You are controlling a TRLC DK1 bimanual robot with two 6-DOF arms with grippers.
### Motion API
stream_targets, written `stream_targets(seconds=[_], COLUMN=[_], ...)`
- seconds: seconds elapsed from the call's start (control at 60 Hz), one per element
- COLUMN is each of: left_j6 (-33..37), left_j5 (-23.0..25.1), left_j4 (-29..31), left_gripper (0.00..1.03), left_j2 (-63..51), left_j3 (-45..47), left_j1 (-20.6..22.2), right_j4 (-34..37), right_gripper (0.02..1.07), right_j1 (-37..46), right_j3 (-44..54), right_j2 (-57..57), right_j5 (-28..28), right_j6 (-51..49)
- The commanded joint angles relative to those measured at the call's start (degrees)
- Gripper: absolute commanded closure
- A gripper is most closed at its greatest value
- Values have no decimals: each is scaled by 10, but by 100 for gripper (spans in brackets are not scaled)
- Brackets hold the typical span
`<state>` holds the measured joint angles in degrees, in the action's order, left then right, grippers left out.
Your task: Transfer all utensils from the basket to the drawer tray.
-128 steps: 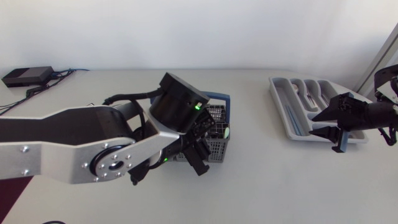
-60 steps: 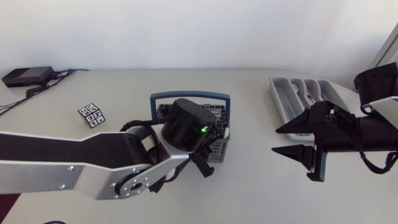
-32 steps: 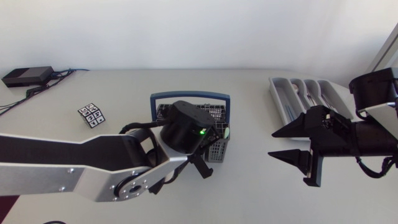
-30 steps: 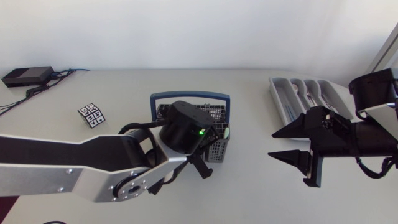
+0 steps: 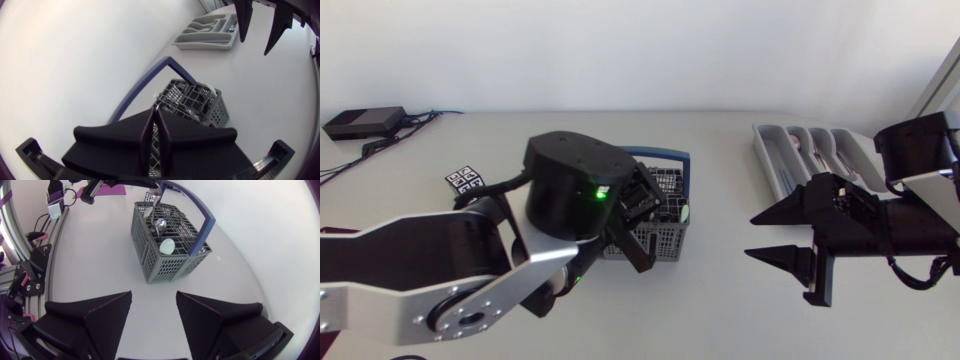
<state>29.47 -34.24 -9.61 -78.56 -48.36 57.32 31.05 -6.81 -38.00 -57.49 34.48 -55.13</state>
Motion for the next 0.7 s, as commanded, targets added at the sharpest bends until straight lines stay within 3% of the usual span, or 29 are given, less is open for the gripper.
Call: stream_targets(seconds=[0.0,0.367,0.467,0.683], left_j6=[34,53,13,-84], left_j5=[-15,-42,-34,27], left_j4=[-22,-18,20,107], left_gripper=[98,98,97,100], left_j2=[28,97,98,90], left_j3=[12,1,-23,-75], left_j1=[12,26,24,-1], right_j4=[-4,-35,-65,-143], right_gripper=[41,41,41,41], right_j1=[-8,-60,-84,-190], right_j3=[15,5,6,14], right_j2=[12,69,85,96], right_j5=[-1,-6,-12,-104], right_j6=[21,128,184,288])
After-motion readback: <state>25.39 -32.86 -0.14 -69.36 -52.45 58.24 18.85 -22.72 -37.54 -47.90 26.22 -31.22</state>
